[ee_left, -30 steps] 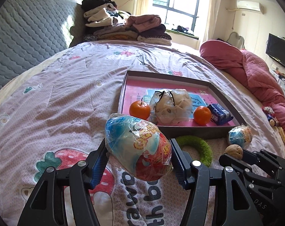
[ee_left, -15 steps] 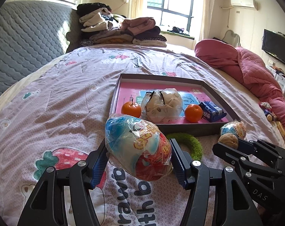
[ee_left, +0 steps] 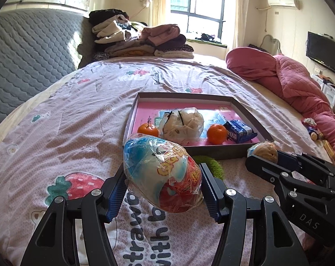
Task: Organize objects
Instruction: 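Lift the egg packet with the left tool while the right tool lifts the walnut, then carry the Kinder egg packet and walnut over the pink tray with both tools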
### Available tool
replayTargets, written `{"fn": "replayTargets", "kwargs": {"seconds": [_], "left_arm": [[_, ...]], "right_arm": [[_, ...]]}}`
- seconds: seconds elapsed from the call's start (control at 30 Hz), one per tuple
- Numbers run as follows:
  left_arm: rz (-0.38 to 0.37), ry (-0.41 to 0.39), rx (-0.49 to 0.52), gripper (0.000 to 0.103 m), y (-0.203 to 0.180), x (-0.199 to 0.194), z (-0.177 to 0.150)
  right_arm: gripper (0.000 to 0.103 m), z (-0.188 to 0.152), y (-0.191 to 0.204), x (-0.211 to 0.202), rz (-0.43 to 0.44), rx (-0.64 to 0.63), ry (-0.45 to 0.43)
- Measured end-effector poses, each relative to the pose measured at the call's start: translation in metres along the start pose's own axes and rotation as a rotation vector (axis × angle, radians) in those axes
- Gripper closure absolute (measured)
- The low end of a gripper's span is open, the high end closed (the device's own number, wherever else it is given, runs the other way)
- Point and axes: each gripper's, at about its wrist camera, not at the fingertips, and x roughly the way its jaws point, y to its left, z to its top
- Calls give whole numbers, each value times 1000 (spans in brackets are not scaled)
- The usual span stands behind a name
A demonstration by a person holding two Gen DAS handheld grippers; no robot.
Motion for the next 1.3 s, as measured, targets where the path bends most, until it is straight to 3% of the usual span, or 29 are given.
{"fn": "replayTargets", "kwargs": {"seconds": [1.3], "left_arm": [[39,-86,6,40,-18,-43,33]], "right_arm": [[70,38,0,-46,8,-42,-139]]}}
